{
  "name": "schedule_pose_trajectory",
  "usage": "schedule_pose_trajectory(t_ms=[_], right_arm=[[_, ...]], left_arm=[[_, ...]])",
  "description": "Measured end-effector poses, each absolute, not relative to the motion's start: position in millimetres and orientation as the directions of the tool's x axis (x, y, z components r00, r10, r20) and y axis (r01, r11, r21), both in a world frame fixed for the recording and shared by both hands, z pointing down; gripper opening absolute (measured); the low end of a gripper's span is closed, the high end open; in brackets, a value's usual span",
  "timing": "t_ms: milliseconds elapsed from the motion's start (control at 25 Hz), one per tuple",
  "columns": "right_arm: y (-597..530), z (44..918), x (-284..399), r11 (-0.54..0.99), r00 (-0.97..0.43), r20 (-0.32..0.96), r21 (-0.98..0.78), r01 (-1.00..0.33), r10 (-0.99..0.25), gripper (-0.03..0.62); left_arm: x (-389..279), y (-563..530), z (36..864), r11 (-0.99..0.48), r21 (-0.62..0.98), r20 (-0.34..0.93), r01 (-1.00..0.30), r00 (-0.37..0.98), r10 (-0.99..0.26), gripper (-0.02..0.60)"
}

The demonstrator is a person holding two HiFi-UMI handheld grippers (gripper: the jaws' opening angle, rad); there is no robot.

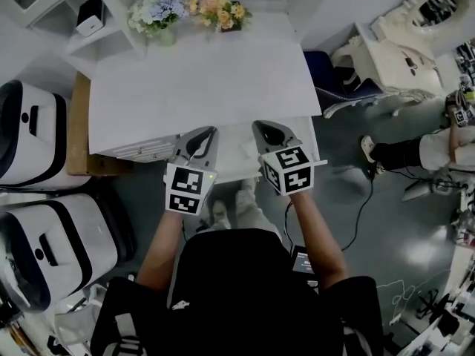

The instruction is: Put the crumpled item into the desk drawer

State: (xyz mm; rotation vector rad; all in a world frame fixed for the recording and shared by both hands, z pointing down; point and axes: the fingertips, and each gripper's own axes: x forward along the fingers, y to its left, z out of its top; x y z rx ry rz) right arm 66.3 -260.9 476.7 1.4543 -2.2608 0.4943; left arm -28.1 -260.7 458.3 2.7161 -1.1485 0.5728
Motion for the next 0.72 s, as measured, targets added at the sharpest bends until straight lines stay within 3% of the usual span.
schedule_pose_trajectory(t_ms=[720], right_arm=[[-203,379,23,0.369,-0.348,0.31,0.011,-0.93,-0.885,-0.005]], left_arm=[[-73,-214,378,-0.709,-0.094,0.238,-0.699,0.676,-0.698,0.011]])
